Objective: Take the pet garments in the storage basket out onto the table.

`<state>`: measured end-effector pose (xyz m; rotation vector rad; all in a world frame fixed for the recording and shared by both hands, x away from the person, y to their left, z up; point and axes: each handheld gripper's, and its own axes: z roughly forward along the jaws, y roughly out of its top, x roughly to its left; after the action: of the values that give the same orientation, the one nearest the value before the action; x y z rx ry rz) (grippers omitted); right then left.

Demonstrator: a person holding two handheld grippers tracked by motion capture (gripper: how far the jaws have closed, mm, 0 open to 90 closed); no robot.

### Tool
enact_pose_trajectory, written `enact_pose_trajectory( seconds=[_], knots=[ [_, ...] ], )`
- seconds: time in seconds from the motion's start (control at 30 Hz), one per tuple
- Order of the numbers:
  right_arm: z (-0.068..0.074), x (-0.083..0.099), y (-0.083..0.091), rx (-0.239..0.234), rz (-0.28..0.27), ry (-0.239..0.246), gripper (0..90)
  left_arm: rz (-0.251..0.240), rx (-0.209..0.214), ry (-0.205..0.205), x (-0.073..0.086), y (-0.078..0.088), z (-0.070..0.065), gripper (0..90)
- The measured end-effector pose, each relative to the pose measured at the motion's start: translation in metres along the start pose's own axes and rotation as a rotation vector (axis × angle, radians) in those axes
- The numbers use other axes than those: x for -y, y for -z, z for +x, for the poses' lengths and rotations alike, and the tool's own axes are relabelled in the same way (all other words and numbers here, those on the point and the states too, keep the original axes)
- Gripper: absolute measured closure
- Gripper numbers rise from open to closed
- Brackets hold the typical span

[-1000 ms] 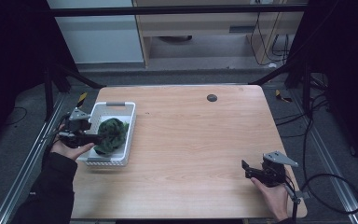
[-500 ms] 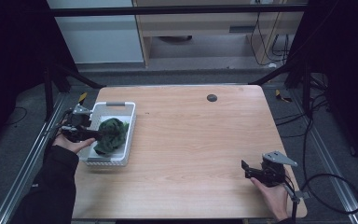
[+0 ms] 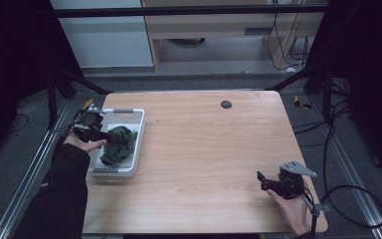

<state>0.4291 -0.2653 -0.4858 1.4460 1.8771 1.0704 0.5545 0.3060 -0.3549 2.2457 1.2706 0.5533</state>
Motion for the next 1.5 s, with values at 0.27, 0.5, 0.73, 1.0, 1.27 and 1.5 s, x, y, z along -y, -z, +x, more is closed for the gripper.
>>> enact_pose_trajectory(
  seconds=[0.27,0.5,0.73,1.0,1.27,1.5],
  knots=[
    [-0.001,0.0,0.0,0.0,0.003,0.002,11.4,0.039,0.012,-0.009,-0.014,-0.005,0.003,22.9],
    [-0.001,0.001,0.0,-0.001,0.007,-0.001,11.4,0.082,0.026,-0.001,-0.018,-0.014,0.009,22.7],
    [-0.001,0.001,-0.001,-0.002,0.011,0.001,11.3,0.11,0.027,0.018,-0.016,-0.023,0.015,22.3],
    [-0.001,0.001,-0.002,-0.004,0.017,0.002,11.2,0.135,0.041,0.028,-0.015,-0.038,0.016,21.9],
    [-0.001,0.001,-0.002,-0.007,0.025,-0.005,11.1,0.157,0.044,0.041,-0.009,-0.05,0.019,22.0],
    [-0.001,0.002,-0.003,-0.002,0.025,0.005,11.0,0.182,0.04,0.034,-0.008,-0.058,0.018,22.5]
  ],
)
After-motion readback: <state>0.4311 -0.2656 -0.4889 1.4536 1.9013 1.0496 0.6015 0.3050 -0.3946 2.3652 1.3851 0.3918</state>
